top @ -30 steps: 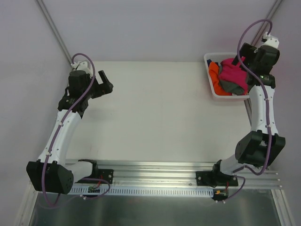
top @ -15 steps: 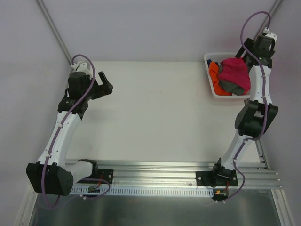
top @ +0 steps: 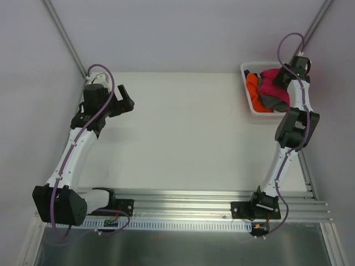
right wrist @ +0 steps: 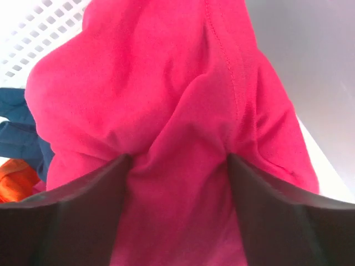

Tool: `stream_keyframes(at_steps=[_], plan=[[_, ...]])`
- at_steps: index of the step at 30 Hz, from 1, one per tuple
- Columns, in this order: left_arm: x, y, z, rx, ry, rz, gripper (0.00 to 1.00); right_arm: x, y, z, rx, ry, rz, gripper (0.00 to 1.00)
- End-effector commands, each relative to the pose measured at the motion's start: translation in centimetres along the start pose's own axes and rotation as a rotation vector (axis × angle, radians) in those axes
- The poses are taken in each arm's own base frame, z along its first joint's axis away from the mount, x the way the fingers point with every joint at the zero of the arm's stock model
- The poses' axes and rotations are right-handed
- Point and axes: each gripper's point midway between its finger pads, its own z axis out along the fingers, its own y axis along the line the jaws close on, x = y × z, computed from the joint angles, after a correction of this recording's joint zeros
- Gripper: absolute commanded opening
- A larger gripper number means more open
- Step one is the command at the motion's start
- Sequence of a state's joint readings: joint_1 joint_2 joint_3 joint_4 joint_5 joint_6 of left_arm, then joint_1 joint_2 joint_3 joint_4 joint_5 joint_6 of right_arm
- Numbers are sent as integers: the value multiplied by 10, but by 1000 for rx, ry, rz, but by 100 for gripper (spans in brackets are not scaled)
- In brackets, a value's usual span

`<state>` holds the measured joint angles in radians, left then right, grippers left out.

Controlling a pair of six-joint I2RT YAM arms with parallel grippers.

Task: Fold and stack the t-shirts
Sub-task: Grab the tshirt from the pile

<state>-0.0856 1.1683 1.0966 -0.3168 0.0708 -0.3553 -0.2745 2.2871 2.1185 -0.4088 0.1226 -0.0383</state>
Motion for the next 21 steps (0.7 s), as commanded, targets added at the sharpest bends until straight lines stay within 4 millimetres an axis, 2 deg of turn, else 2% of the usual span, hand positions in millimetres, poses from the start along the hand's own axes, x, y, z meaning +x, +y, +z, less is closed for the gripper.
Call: stream_keyframes(at_steps=[1,2,4,5,7,13,15,16,17,19,20,21], plan=[[-8,-6,4,20,-23,6,99,-12,14,-10,-50,-29,14,67],[-9,-7,5,23,-22,8,99,-11,13,-11,-46,-27,15,50],[-9,-8,6,26,-21,8,99,-22,12,-23,-42,-61,19,37],[-9,-8,5,29,-20,6,99,-18,10,-24,-34,-56,16,29],[-8,-8,5,31,-17,6,99,-34,8,-39,-26,-106,10,22],[-4,-9,5,42,-11,11,99,-75,9,-79,-37,-206,-28,23],[-2,-11,6,54,-1,11,99,-85,12,-94,-58,-233,-43,44],[-1,-11,6,57,3,12,99,-89,14,-101,-72,-240,-46,68],[-1,-12,8,58,7,10,99,-91,16,-105,-83,-242,-48,81],[-3,-13,10,57,9,-8,99,-90,27,-114,-159,-226,-27,96],[-6,-15,10,57,6,-22,99,-90,33,-120,-203,-221,-12,100],[-10,-20,9,68,4,-70,99,-92,38,-132,-236,-218,0,98]])
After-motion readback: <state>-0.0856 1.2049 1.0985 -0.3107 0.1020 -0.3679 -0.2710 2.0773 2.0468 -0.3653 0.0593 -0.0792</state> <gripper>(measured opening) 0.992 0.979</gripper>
